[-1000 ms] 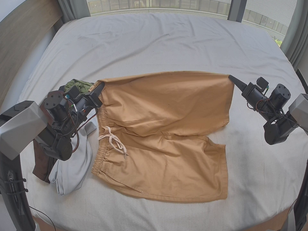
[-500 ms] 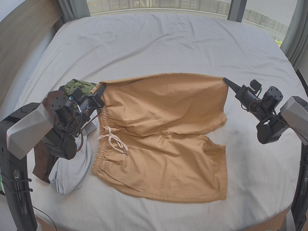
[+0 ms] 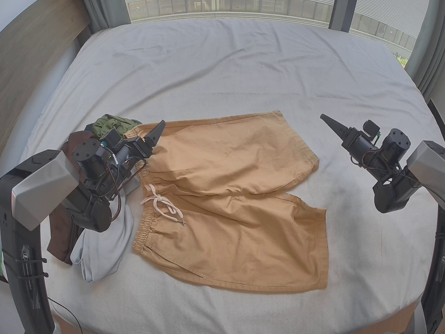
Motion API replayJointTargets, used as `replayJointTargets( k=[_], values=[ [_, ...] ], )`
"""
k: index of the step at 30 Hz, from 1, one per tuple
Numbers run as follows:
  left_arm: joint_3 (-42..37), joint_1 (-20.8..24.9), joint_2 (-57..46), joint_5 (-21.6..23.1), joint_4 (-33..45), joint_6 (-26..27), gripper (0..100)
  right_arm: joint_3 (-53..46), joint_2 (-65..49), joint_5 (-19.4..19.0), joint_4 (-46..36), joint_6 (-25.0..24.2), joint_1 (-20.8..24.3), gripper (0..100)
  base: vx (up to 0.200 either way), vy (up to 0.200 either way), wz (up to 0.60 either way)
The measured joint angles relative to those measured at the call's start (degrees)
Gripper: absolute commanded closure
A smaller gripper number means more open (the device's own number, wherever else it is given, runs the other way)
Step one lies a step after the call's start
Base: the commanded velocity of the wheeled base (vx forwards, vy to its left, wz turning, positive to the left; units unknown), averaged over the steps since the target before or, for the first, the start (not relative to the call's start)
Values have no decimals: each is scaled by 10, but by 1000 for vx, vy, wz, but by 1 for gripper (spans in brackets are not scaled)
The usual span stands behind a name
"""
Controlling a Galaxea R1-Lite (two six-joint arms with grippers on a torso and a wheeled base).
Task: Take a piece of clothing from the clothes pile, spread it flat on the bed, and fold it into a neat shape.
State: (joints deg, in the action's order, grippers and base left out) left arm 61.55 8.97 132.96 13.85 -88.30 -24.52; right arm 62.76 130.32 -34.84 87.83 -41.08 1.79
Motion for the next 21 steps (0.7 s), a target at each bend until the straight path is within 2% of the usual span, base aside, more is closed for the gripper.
replayJointTargets(
  k=[4,10,17,21],
  values=[
    [-7,0,0,-1,2,0,0,-58,-18,0,2,18,1,0,0,0,0],
    [-49,0,-6,-2,3,-1,0,-156,-44,0,3,74,4,0,0,0,0],
    [-158,-7,-43,6,1,0,0,-231,-60,-7,4,131,6,0,0,0,0],
    [-217,-16,-77,25,0,2,0,-260,-65,-12,4,151,7,0,0,0,0]
  ],
)
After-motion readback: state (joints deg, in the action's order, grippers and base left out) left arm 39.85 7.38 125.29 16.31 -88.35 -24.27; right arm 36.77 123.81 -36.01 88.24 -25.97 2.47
